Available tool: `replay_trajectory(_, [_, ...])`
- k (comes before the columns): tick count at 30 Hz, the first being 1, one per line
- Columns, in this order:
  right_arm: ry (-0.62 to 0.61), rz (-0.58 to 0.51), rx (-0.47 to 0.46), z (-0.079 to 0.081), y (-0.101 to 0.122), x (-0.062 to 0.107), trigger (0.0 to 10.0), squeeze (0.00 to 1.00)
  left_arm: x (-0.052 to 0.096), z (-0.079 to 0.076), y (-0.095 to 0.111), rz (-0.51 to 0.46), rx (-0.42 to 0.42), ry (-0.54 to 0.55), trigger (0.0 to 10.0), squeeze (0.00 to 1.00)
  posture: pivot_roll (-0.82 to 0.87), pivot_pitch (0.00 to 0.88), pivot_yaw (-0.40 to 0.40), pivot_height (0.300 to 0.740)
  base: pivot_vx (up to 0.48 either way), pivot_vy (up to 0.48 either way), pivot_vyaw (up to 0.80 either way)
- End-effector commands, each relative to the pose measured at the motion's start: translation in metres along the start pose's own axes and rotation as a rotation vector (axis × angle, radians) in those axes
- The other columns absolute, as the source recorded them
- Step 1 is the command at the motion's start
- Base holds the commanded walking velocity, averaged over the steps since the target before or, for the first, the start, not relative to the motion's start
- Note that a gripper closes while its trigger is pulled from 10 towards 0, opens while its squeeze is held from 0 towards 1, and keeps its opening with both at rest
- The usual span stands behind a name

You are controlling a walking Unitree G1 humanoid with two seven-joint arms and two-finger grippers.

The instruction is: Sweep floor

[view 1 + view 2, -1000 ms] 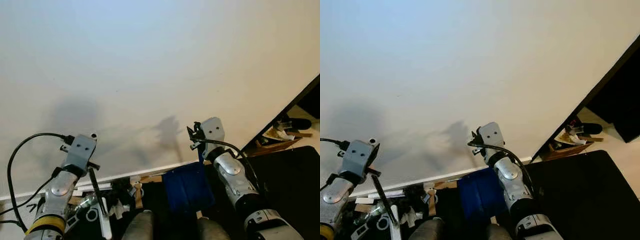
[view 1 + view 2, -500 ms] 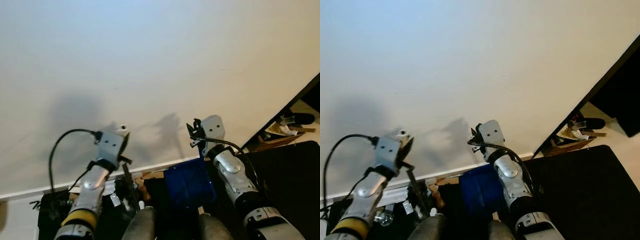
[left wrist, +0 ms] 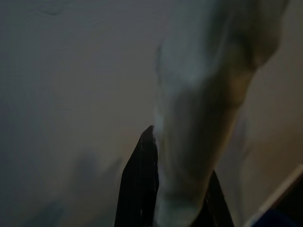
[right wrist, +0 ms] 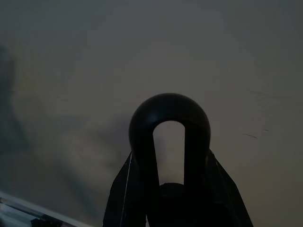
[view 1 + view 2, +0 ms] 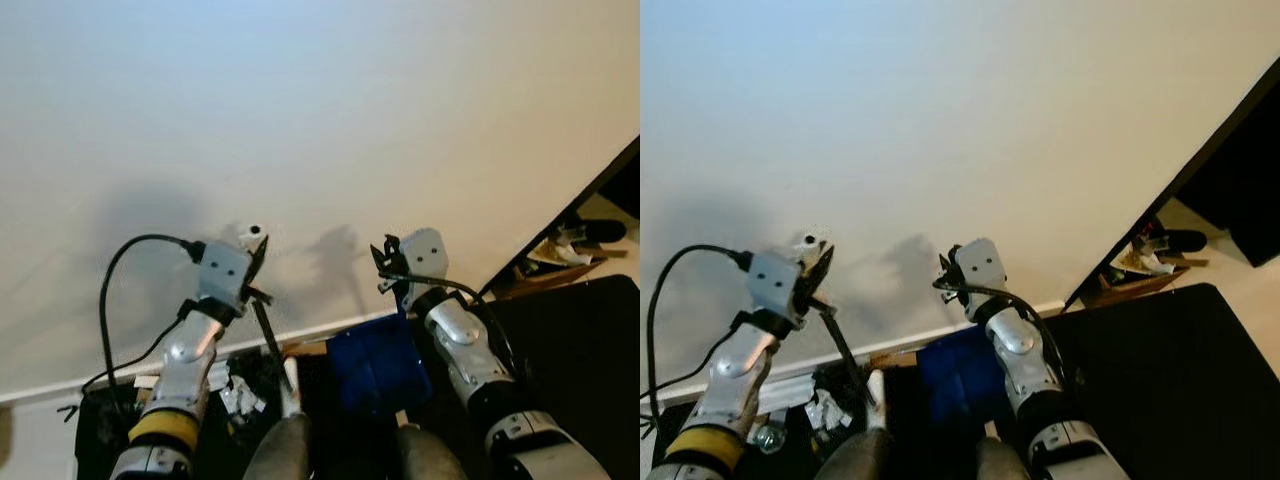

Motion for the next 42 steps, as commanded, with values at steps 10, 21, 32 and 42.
replay_trajectory(10, [0.032, 0.092, -0.082, 0.015, -0.027, 0.006, 10.0, 0.0, 0.066, 0.094, -0.01, 0.129, -0.17, 0.207, 10.0, 0.33, 0.22, 0.197, 0.019, 0.74, 0.0, 0.0, 0.0])
replay_trajectory(21, [0.043, 0.092, -0.069, 0.015, -0.025, 0.004, 10.0, 0.0, 0.083, 0.118, -0.054, 0.337, -0.263, 0.361, 10.0, 0.34, 0.18, 0.203, 0.006, 0.74, 0.0, 0.0, 0.0])
replay_trajectory(32, [0.016, 0.082, -0.059, 0.004, -0.022, 0.006, 10.0, 0.0, 0.077, 0.1, -0.077, 0.421, -0.202, 0.385, 10.0, 0.34, 0.16, 0.193, -0.004, 0.74, 0.0, 0.0, 0.0])
replay_trajectory(42, [0.021, 0.067, -0.049, 0.003, -0.015, 0.001, 10.0, 0.0, 0.022, 0.018, -0.055, 0.238, 0.017, 0.185, 10.0, 0.34, 0.13, 0.194, -0.007, 0.74, 0.0, 0.0, 0.0])
Point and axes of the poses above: a point about 5 cm out from each wrist's last joint towards the gripper, its own x axis pointing back from the gripper into the wrist, its own y axis along the axis of the wrist's last joint, z = x × y, the point moved 5 cm from there along -x, pointing out of the wrist towards the gripper, and after that the axes turned 12 degrees about -x, right-handed, at the moved point
